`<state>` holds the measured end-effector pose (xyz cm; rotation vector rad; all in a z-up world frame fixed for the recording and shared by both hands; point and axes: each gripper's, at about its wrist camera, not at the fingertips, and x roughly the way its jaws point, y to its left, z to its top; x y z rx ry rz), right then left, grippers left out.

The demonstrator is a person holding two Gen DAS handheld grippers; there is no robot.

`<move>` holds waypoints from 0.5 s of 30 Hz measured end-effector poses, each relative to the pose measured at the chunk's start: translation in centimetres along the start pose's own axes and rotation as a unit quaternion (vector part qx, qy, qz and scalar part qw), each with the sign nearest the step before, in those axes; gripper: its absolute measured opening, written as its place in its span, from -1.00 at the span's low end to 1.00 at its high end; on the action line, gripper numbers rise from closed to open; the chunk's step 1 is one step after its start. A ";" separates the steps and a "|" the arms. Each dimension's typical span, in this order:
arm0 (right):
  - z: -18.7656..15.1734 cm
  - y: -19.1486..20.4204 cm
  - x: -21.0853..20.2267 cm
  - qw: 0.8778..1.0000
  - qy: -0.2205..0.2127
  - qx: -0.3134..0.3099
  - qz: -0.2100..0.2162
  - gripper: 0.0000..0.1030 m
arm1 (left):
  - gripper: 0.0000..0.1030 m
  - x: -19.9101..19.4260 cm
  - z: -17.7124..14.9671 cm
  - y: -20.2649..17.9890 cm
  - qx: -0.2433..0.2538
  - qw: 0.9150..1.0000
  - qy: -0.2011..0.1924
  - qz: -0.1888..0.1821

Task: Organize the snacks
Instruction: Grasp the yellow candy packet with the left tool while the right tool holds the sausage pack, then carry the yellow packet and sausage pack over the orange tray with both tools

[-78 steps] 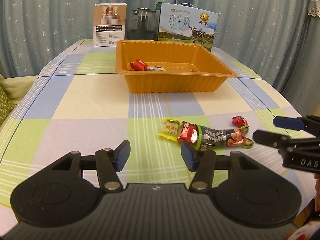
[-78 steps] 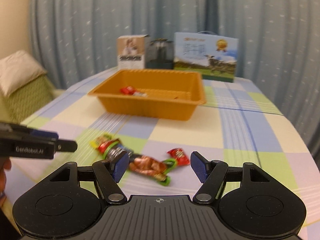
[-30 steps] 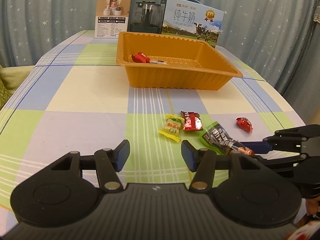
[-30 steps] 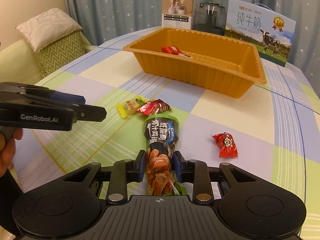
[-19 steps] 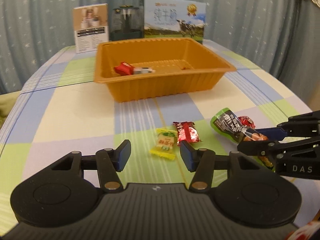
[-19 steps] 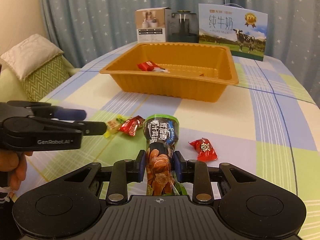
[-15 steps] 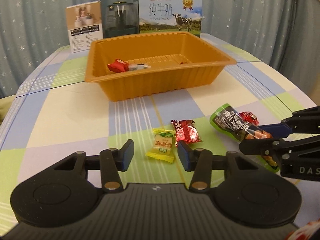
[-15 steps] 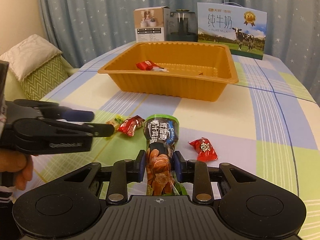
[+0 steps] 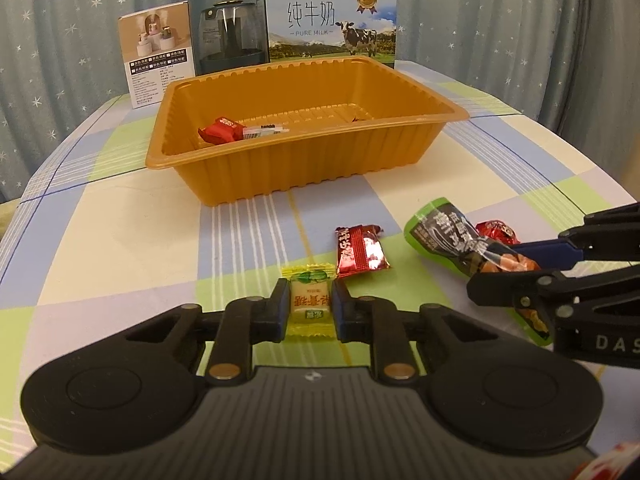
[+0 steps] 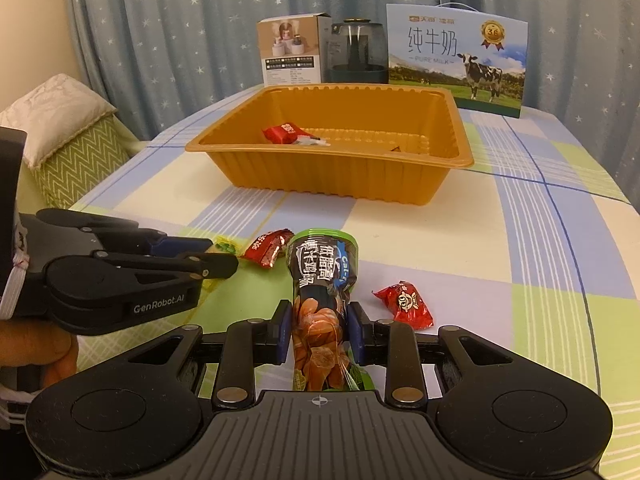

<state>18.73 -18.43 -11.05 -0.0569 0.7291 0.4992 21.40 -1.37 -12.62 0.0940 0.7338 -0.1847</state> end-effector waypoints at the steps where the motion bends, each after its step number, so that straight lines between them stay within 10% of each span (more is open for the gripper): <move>1: 0.0 0.0 0.0 1.000 -0.001 0.002 -0.001 -0.43 | -0.64 -0.1 0.0 0.0 -0.003 1.000 0.002 0.000; 15: 0.4 0.3 -0.9 1.000 -0.015 0.018 -0.007 -0.43 | -0.64 -2.7 -0.1 0.5 -0.039 0.999 0.000 0.002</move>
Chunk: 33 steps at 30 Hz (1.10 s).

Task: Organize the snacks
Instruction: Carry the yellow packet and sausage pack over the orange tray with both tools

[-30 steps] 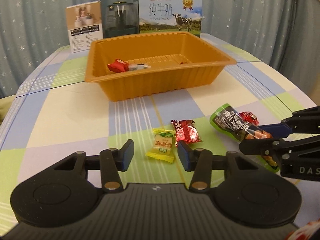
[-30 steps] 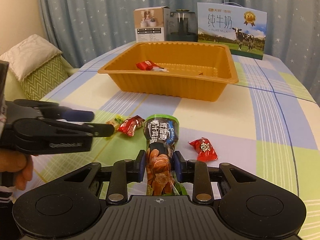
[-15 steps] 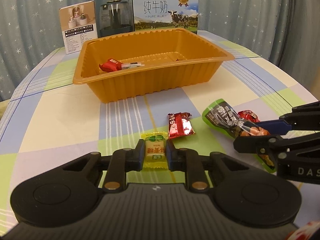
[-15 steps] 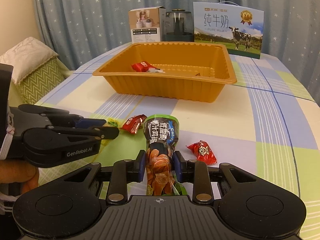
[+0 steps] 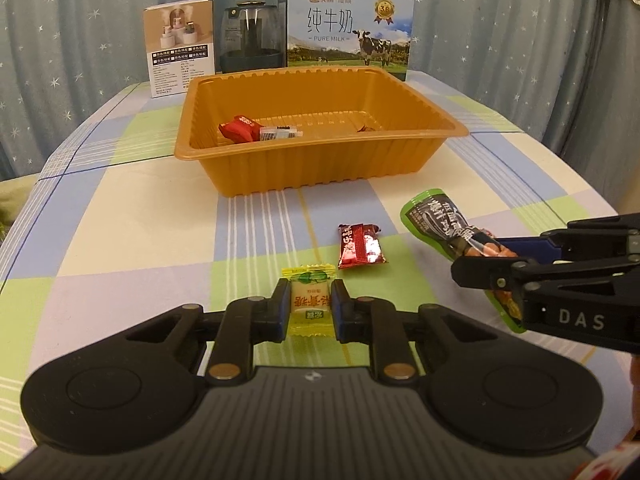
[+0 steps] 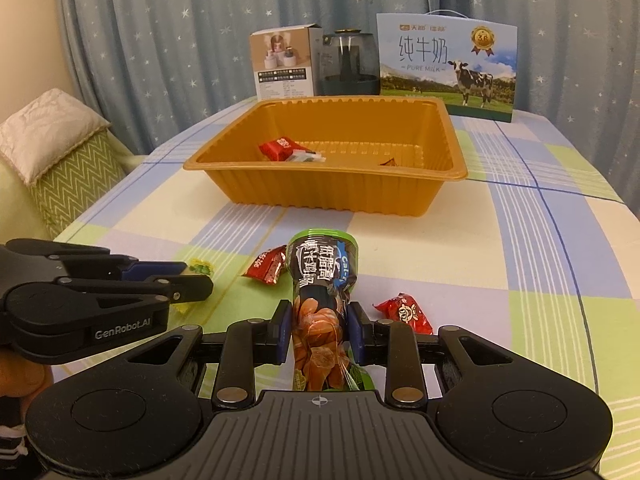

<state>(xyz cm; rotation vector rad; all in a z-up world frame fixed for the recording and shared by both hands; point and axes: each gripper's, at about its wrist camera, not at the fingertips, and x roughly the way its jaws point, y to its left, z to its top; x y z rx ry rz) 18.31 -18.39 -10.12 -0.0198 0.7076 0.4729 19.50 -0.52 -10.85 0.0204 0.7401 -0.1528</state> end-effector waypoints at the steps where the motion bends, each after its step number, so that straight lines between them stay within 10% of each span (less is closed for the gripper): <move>1: 0.1 0.1 -0.1 1.000 -0.002 0.002 -0.001 -0.43 | -0.64 -0.1 0.1 0.0 -0.002 1.000 0.000 -0.001; 33: 10.0 0.1 -0.6 0.994 -0.101 0.043 -0.024 -0.43 | -0.64 -0.8 10.4 1.7 -0.008 0.997 -0.081 -0.010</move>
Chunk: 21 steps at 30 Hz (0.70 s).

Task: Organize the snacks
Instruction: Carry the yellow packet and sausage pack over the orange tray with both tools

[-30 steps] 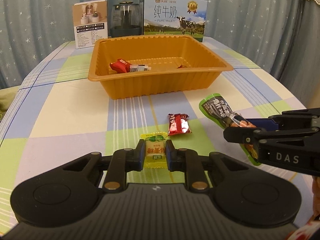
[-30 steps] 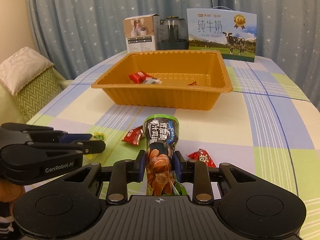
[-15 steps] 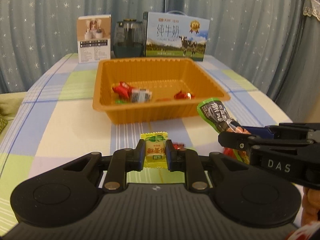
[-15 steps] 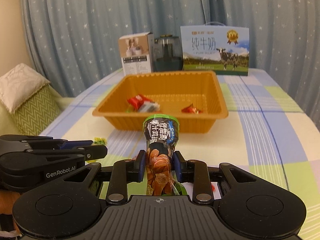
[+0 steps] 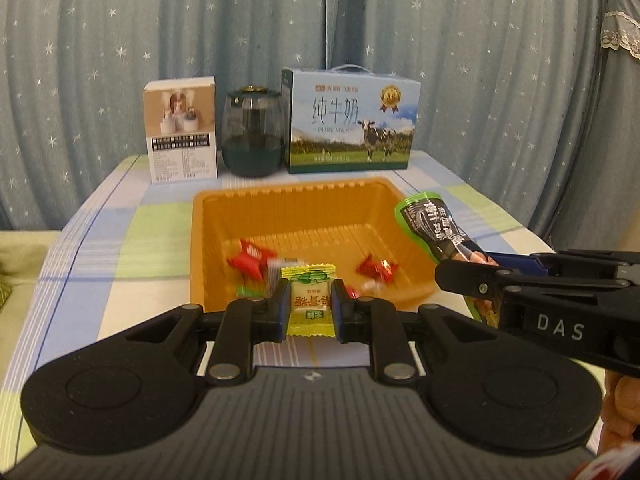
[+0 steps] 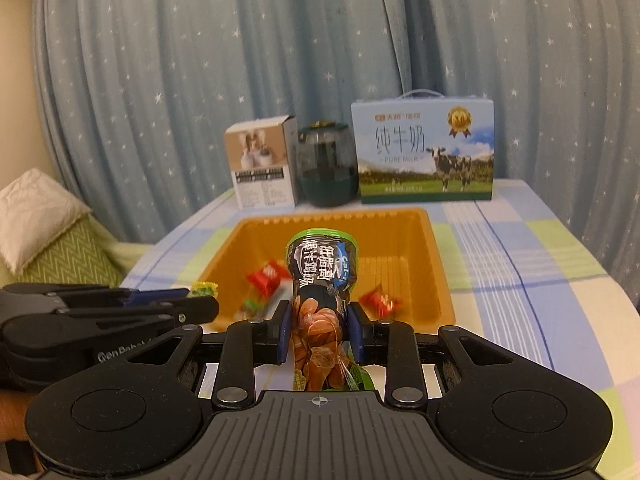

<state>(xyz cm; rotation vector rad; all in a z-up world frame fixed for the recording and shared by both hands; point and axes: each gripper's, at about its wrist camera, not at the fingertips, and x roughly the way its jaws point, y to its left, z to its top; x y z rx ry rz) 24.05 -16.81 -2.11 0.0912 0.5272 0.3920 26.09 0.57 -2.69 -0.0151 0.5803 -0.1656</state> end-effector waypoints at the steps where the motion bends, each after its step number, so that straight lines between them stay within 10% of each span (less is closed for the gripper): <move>1: 0.4 -0.1 0.5 1.000 -0.002 0.005 -0.002 -0.43 | -0.64 0.3 0.4 0.2 0.000 1.000 -0.003 0.000; 21: 3.0 -3.1 9.1 0.999 0.012 0.037 -0.028 -0.43 | -0.64 7.5 2.9 3.5 -0.037 0.999 0.006 0.002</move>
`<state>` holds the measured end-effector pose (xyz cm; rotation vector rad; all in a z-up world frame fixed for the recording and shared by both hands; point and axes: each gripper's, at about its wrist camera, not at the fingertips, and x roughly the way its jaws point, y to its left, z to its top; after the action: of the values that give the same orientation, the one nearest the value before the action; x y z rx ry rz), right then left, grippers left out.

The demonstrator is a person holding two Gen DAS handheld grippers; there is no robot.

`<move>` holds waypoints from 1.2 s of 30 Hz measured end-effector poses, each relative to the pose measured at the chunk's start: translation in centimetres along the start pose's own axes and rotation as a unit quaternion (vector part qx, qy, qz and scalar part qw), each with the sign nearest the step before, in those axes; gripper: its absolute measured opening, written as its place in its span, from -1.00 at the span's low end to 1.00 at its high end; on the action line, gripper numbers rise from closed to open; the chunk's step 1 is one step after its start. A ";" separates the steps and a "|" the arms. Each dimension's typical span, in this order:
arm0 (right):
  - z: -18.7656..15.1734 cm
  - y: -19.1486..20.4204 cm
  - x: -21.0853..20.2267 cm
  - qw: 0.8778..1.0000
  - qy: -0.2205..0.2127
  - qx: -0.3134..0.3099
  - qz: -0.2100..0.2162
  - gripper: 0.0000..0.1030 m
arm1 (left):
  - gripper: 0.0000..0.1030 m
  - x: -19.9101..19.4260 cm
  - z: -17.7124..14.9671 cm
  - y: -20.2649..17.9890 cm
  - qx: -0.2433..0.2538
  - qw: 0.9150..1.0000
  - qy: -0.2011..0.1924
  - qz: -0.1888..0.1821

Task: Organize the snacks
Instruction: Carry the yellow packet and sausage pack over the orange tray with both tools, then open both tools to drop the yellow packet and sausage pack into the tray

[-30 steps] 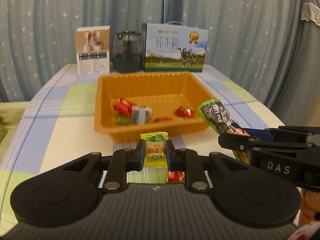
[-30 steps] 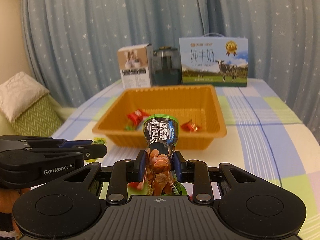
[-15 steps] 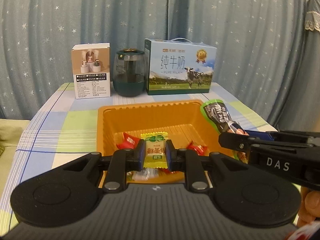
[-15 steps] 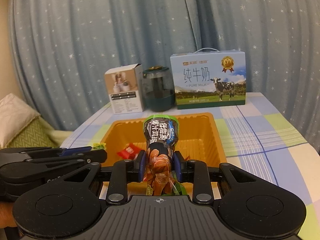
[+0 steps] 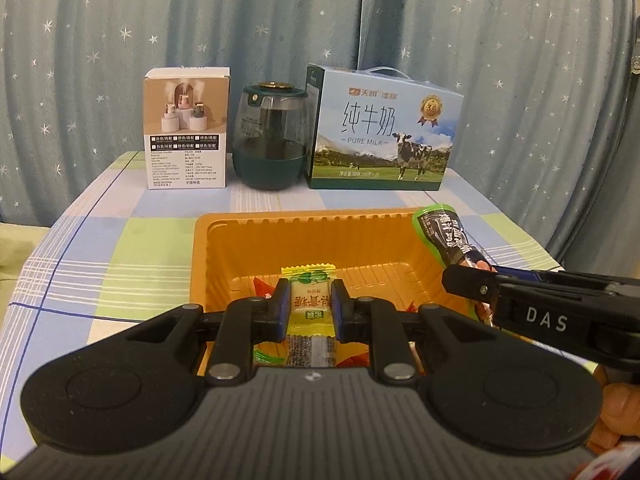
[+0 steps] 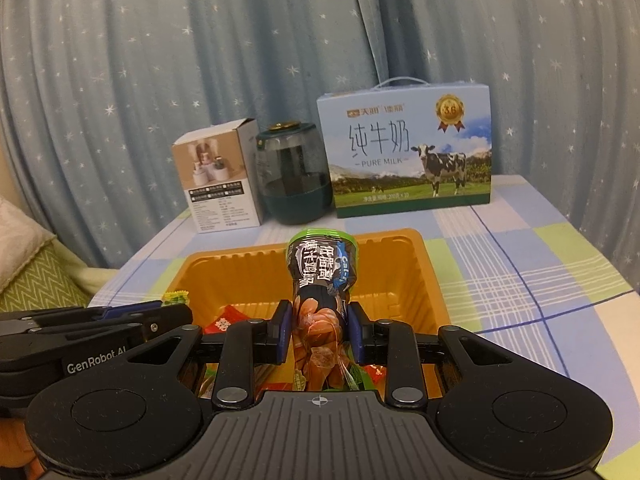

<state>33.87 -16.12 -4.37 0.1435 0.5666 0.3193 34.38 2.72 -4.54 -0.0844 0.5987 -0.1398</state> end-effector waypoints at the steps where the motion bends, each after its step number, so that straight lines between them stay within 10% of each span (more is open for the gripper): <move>1: 0.0 0.0 0.2 1.000 0.001 0.001 0.000 -0.43 | -0.64 0.2 0.0 0.1 -0.002 1.000 0.001 0.000; 6: 0.0 0.1 0.8 1.000 0.007 0.006 0.000 -0.43 | -0.39 1.1 0.1 0.5 0.001 1.000 0.003 0.007; 36: -0.1 0.2 2.1 1.000 -0.007 0.029 0.008 -0.39 | -0.34 -0.4 -0.1 3.8 -0.032 0.999 0.008 0.018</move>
<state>35.45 -15.20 -5.52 0.2062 0.5603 0.3169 34.46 6.54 -4.83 -0.1336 0.6199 -0.0868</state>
